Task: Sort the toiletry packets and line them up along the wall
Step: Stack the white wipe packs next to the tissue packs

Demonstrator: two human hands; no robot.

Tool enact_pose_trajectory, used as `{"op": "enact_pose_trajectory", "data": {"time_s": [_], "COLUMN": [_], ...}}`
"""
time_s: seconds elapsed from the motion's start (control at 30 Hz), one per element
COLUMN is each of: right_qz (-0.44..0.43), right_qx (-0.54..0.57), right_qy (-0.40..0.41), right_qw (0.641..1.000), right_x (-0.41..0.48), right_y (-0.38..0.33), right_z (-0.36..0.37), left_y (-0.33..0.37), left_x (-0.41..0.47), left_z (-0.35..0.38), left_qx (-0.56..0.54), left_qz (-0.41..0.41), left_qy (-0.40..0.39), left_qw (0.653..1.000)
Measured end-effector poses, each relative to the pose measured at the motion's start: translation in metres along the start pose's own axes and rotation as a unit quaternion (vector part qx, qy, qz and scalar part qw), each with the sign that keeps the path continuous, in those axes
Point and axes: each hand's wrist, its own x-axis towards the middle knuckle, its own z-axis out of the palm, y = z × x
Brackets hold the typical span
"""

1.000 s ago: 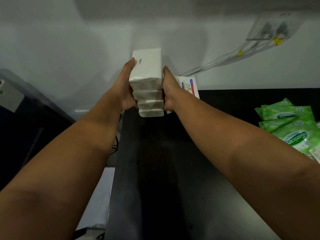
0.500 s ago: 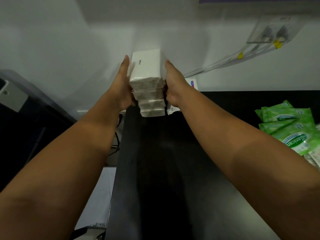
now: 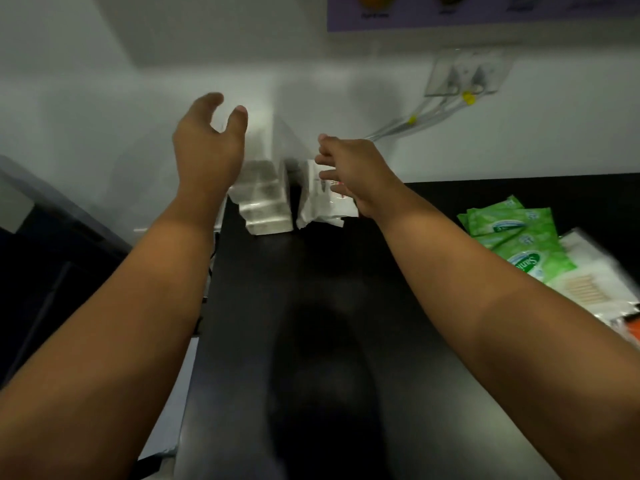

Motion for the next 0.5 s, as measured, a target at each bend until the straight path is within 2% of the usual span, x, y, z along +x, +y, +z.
{"op": "enact_pose_trajectory", "data": {"time_s": [0.07, 0.17, 0.3, 0.37, 0.43, 0.5], "right_qz": [-0.031, -0.065, -0.065, -0.084, -0.088, -0.063], "right_qx": [-0.019, -0.046, -0.092, -0.153, -0.234, -0.303], "right_qy": [-0.002, 0.0, 0.024, 0.051, 0.07, 0.065], "right_qw": [0.999, 0.997, 0.993, 0.983, 0.966, 0.949], "right_x": [-0.015, -0.042, -0.071, -0.082, -0.095, -0.109], "right_y": [0.003, 0.012, 0.042, 0.064, 0.086, 0.109], "right_z": [-0.023, -0.065, -0.13, -0.163, -0.193, -0.219], "left_y": [0.022, 0.054, 0.084, 0.09, 0.09, 0.089], "left_x": [-0.025, -0.067, -0.137, -0.173, -0.204, -0.231], "left_z": [0.013, 0.045, 0.1, 0.127, 0.152, 0.172], "left_qx": [0.005, -0.016, -0.03, -0.01, 0.042, 0.097], "left_qz": [0.078, 0.12, 0.064, 0.069, 0.088, 0.06], "left_qy": [0.029, 0.01, -0.104, -0.166, -0.238, -0.32], "left_qw": [0.997, 0.993, 0.992, 0.984, 0.966, 0.94]}}
